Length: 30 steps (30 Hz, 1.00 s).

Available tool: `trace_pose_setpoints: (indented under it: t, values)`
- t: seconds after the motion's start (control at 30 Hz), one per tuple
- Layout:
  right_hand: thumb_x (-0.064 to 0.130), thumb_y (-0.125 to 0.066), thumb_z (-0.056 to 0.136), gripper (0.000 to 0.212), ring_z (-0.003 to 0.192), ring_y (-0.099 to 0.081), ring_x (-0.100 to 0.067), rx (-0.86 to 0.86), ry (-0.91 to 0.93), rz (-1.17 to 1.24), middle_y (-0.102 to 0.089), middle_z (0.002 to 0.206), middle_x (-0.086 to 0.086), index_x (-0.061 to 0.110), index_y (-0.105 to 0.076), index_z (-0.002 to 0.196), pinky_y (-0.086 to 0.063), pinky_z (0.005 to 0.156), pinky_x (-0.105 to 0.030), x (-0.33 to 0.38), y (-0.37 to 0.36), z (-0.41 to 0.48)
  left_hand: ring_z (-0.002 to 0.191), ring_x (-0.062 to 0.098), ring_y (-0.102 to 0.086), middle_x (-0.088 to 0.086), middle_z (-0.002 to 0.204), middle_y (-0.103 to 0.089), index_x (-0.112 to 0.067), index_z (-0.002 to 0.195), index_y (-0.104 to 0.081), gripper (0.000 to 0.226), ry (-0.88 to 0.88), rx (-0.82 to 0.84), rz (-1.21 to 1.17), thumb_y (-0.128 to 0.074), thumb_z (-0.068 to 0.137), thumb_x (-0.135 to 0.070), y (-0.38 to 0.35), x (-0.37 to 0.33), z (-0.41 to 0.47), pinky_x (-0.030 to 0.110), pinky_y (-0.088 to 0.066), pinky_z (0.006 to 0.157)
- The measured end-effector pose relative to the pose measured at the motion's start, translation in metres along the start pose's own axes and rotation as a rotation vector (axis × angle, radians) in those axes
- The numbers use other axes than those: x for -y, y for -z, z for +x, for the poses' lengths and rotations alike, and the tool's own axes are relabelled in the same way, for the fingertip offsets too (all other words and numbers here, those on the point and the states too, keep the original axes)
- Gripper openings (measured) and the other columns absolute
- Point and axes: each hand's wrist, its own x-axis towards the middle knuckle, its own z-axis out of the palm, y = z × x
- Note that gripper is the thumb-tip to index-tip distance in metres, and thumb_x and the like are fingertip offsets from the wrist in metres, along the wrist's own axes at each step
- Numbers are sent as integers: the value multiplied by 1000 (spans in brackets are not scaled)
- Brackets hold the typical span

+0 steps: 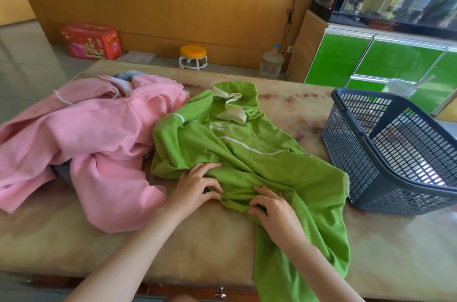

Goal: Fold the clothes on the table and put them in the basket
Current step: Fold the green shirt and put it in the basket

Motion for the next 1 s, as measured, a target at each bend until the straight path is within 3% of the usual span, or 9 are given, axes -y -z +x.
trace_pose_setpoints:
  t: [0.1, 0.23, 0.33, 0.43, 0.53, 0.67, 0.77, 0.87, 1.0]
  values:
    - [23, -63, 90, 2, 112, -54, -1, -86, 33, 183, -62, 112, 22, 24, -64, 92, -33, 109, -45, 4, 8, -5, 122, 7, -42, -18, 129, -51, -34, 72, -69, 15, 24, -95, -138, -65, 73, -49, 5, -5, 0, 47, -34, 102]
    - [29, -57, 93, 8, 138, -24, 7, -34, 149, 288, -41, 139, 25, 36, -55, 91, -7, 120, -35, 15, 20, -12, 112, 6, -56, -11, 118, -61, -31, 78, -71, 5, 14, -318, -363, -73, 73, -29, 32, -16, -14, 28, -38, 101]
    - [35, -51, 92, 3, 137, -25, 10, 41, 217, 411, -45, 136, 29, 36, -53, 94, -6, 117, -22, 36, 25, -22, 105, 4, -58, -14, 112, -62, -31, 81, -71, 9, 16, -378, -424, -71, 74, -25, 48, -23, -37, 18, -40, 96]
    - [24, -54, 95, 8, 114, -52, 9, 95, 189, 590, -62, 113, 33, 25, -61, 99, -37, 99, -19, 51, 31, -30, 99, 7, -58, -9, 108, -57, -33, 91, -71, 20, 12, -396, -393, -76, 72, -30, 51, -24, -54, 19, -43, 92]
    - [24, -55, 93, 10, 79, -57, 3, 68, 197, 746, -67, 86, 17, 17, -62, 93, -42, 71, -17, 58, 42, -37, 87, 7, -59, -13, 100, -54, -35, 99, -64, 37, 6, -391, -404, -80, 66, -41, 49, -26, -67, 16, -46, 82]
    - [20, -53, 92, 16, 104, -62, -4, 62, 199, 795, -69, 111, 9, 10, -63, 98, -46, 87, -22, 58, 52, -43, 87, 1, -62, -10, 90, -63, -23, 95, -58, 41, 65, -396, -393, -81, 66, -38, 40, -41, -71, 16, -48, 82]
    - [19, -53, 92, 18, 117, -59, -14, 66, 207, 806, -64, 125, 5, 14, -66, 104, -45, 99, -34, 55, 55, -46, 103, 0, -57, -19, 103, -60, -31, 101, -58, 38, 51, -342, -456, -72, 72, -52, 33, -51, -61, 19, -43, 93]
    - [18, -53, 92, 16, 112, -61, -12, 55, 196, 831, -65, 123, 3, 22, -67, 97, -47, 92, -24, 50, 60, -48, 103, 3, -59, -19, 103, -62, -31, 98, -65, 32, 53, -374, -464, -70, 72, -49, 32, -57, -50, 22, -44, 93]
    - [16, -53, 90, 16, 93, -63, 0, 16, 178, 859, -71, 97, 10, 7, -64, 96, -47, 79, -15, 41, 66, -48, 91, 8, -63, -14, 89, -66, -30, 80, -70, 12, 34, -400, -478, -69, 75, -41, 37, -63, -41, 29, -48, 85]
